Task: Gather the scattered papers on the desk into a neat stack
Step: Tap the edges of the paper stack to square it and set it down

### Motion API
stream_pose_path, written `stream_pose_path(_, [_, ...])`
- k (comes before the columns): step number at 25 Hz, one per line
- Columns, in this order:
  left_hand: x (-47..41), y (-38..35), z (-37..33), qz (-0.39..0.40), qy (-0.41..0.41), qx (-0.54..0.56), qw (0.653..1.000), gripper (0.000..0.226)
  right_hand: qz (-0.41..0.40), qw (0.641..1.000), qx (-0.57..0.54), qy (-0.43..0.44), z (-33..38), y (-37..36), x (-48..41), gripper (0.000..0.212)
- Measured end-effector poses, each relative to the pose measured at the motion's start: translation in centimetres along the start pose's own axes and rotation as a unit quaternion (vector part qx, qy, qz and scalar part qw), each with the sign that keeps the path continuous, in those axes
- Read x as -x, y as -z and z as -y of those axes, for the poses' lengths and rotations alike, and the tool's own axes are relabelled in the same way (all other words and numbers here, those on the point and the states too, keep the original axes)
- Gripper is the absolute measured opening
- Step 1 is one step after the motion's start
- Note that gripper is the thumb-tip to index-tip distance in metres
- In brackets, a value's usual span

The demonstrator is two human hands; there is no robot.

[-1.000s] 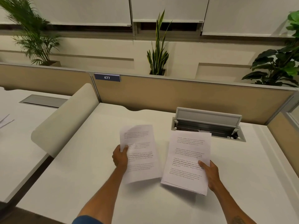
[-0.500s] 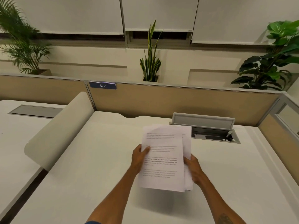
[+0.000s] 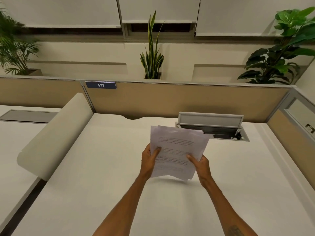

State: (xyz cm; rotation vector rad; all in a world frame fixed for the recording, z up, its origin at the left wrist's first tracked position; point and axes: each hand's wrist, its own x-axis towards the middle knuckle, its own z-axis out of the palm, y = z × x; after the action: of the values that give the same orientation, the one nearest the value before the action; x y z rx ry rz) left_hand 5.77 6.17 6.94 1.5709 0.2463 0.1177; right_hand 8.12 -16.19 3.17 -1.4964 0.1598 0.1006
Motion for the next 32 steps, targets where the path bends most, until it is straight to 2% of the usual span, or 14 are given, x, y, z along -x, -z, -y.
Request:
stream_pose_path(2, [0.8,0.3,1.1,0.003,0.003,-0.001,1.0,0.029,-0.007,1.0,-0.003,-0.005,-1.4,0.0,0.7,0.028])
stream_pose_path(5, [1.9,1.1,3.0,0.015,0.04,0.008,0.999,0.046,-0.007,1.0,0.008,-0.025,-2.9,0.3,1.8,0.047])
stream_pose_path(7, [2.3,1.1,3.3,0.027,0.054,0.019,0.998,0.048,-0.021,1.0,-0.002,-0.02,-3.0,0.1,1.9,0.055])
stream_pose_path(11, [1.8,0.5,2.9,0.053,0.084,0.027,0.995,0.041,-0.015,1.0,-0.018,-0.016,-2.2,-1.1,1.9,0.046])
stream_pose_path(15, [1.5,0.8,2.5,0.052,0.075,0.013,0.996,0.042,-0.007,1.0,0.008,-0.011,-2.1,-1.0,2.0,0.031])
stream_pose_path(18, [1.2,1.0,2.6,0.068,0.072,-0.001,0.995,0.031,-0.009,1.0,0.021,-0.004,-2.1,-0.7,2.0,0.025])
stream_pose_path(21, [1.0,0.6,2.5,0.039,0.05,-0.002,0.998,0.023,-0.026,0.999,0.021,0.01,-1.8,-0.7,1.5,0.024])
stream_pose_path(23, [1.1,0.5,2.6,0.031,0.047,-0.001,0.998,0.03,-0.022,0.999,0.022,0.009,-2.2,-0.4,1.7,0.026])
stream_pose_path(27, [1.4,0.8,3.9,0.05,0.085,0.0,0.995,0.041,-0.023,0.999,0.024,-0.01,-3.6,0.1,2.6,0.045])
stream_pose_path(30, [1.4,0.6,4.0,0.053,0.085,0.003,0.995,0.04,-0.035,0.999,0.03,-0.018,-3.9,0.0,2.4,0.04])
stream_pose_path(32, [1.4,0.1,3.6,0.048,0.079,-0.003,0.996,0.046,-0.043,0.999,0.026,-0.016,-3.7,-0.2,2.2,0.041])
